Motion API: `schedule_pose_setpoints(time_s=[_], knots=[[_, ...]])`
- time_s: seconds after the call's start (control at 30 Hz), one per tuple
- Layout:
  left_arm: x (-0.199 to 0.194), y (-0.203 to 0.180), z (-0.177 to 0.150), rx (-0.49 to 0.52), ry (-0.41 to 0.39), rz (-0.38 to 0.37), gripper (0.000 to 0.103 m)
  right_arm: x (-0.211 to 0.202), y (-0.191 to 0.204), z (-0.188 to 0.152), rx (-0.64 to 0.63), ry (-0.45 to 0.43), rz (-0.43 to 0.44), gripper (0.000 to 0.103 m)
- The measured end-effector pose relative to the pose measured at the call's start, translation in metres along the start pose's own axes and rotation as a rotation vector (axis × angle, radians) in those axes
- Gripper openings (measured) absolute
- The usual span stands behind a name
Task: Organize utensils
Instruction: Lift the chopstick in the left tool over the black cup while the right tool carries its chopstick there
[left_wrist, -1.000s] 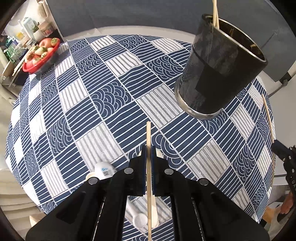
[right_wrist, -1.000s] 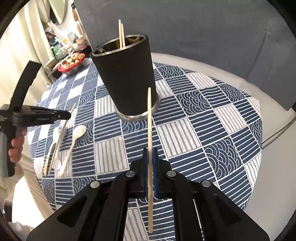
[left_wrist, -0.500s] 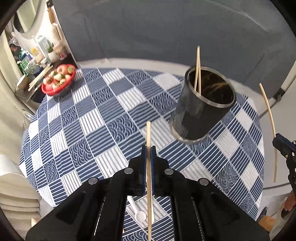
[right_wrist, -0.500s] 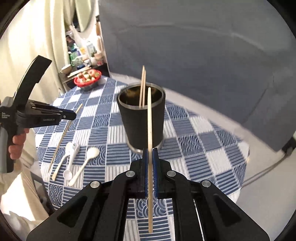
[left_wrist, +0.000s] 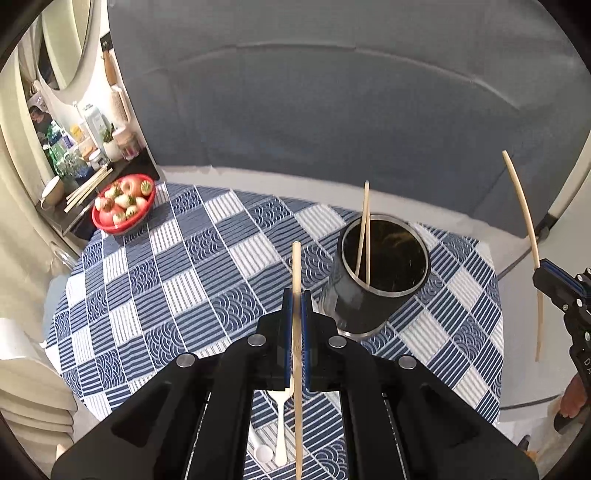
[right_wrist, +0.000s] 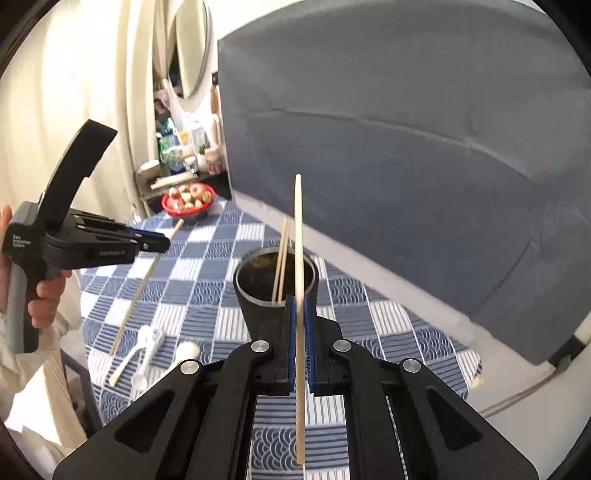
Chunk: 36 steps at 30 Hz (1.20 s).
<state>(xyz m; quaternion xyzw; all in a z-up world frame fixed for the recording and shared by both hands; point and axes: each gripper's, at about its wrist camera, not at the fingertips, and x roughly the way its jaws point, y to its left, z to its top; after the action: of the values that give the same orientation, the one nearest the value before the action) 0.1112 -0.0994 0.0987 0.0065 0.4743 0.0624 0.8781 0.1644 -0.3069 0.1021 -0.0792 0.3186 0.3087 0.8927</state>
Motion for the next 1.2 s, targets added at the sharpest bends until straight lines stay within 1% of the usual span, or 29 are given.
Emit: schedule_pose_setpoints(time_s=[0.17, 0.23, 0.37, 0.5, 0.67, 0.73, 0.77, 0.87, 1.07, 1.2], knots=[[-0.008, -0.006, 0.017, -0.001, -0.029, 0.013, 0.004, 0.003, -0.011, 0.013, 0.012, -0.064, 0.065, 0.005], [-0.01, -0.008, 0.024, -0.002, -0.041, 0.03, 0.004, 0.006, -0.016, 0.017, 0.02, -0.092, 0.103, 0.005], [-0.011, -0.013, 0.036, -0.008, -0.06, 0.028, 0.004, 0.018, -0.025, 0.024, 0.038, -0.132, 0.17, 0.005], [-0.01, -0.019, 0.049, -0.018, -0.08, 0.013, 0.004, 0.035, -0.037, 0.028, 0.073, -0.165, 0.265, 0.005], [-0.003, -0.02, 0.065, -0.047, -0.11, -0.022, 0.004, 0.062, -0.049, 0.034, 0.123, -0.188, 0.371, 0.005], [0.0, -0.02, 0.07, -0.058, -0.115, -0.062, 0.004, 0.07, -0.052, 0.036, 0.138, -0.199, 0.407, 0.005], [0.001, -0.02, 0.073, -0.063, -0.12, -0.071, 0.004, 0.076, -0.055, 0.038, 0.149, -0.207, 0.425, 0.005], [0.006, -0.023, 0.082, -0.051, -0.141, -0.097, 0.004, 0.089, -0.058, 0.044, 0.172, -0.226, 0.472, 0.005], [0.022, -0.031, 0.096, -0.038, -0.179, -0.164, 0.004, 0.115, -0.057, 0.052, 0.181, -0.25, 0.517, 0.005], [0.028, -0.031, 0.103, -0.053, -0.209, -0.202, 0.004, 0.132, -0.057, 0.053, 0.19, -0.25, 0.528, 0.005]])
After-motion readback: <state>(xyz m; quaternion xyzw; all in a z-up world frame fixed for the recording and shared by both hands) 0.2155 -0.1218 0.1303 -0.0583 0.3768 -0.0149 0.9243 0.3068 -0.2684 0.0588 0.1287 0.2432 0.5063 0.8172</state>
